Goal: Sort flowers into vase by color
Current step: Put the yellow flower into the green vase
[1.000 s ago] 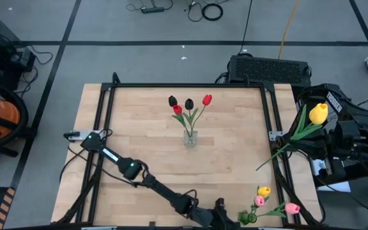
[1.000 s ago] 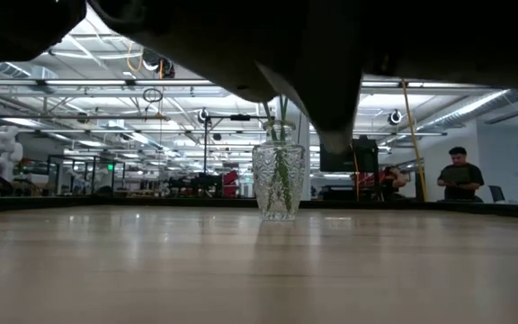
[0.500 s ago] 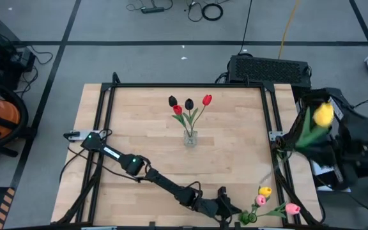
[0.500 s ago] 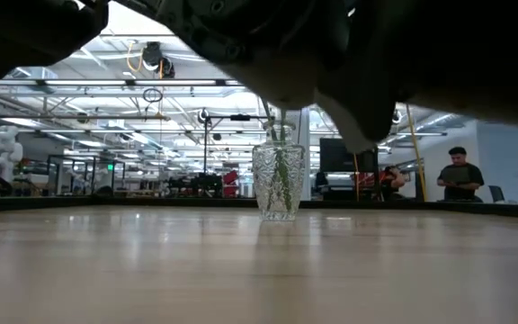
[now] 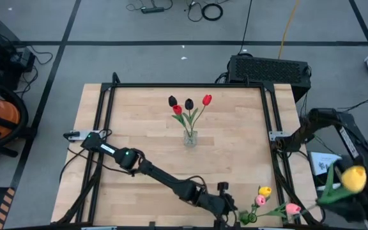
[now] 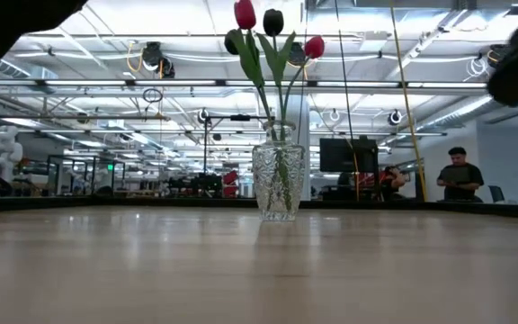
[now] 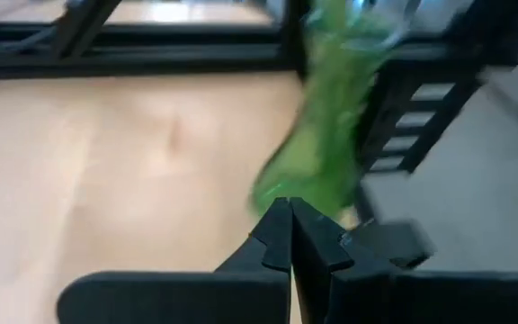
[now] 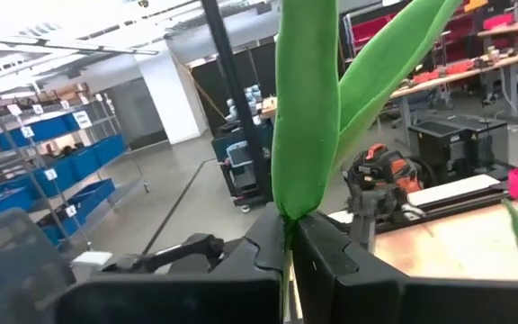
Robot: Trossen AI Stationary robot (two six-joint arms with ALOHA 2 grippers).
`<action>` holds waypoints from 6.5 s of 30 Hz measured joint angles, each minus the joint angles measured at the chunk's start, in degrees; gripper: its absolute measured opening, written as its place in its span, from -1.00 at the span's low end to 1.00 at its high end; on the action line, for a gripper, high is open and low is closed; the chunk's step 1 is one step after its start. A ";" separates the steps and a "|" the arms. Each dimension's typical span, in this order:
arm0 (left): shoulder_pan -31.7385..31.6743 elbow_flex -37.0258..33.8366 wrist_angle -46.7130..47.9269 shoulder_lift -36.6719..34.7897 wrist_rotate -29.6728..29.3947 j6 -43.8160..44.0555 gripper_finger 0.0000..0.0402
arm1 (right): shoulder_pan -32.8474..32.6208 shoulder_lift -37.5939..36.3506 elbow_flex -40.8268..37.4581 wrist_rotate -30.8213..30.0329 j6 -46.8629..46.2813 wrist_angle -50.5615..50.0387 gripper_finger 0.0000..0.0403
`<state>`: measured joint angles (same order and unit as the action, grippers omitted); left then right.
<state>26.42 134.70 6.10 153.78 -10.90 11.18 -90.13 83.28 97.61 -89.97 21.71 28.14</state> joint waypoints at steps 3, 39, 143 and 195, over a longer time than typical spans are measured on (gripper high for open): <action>-0.58 -0.09 4.33 -2.02 0.03 -2.17 -1.00 | 0.00 2.98 0.37 -0.05 -1.24 -0.45 -1.00; -2.76 -0.05 22.17 -12.40 5.61 -8.38 -1.00 | 1.93 -7.03 -2.09 8.25 -88.67 -98.89 -1.00; -37.38 -134.29 -8.41 -148.83 20.74 0.45 -0.85 | 5.81 -8.84 -1.51 6.29 -73.12 -86.99 -1.00; -37.38 -134.34 -8.28 -148.61 20.50 0.43 -0.84 | 9.15 -5.40 -1.52 22.60 -48.68 -67.93 -1.00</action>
<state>-10.96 0.36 -2.17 5.17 9.61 11.62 -80.98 77.88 96.08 -67.37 -26.97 -39.79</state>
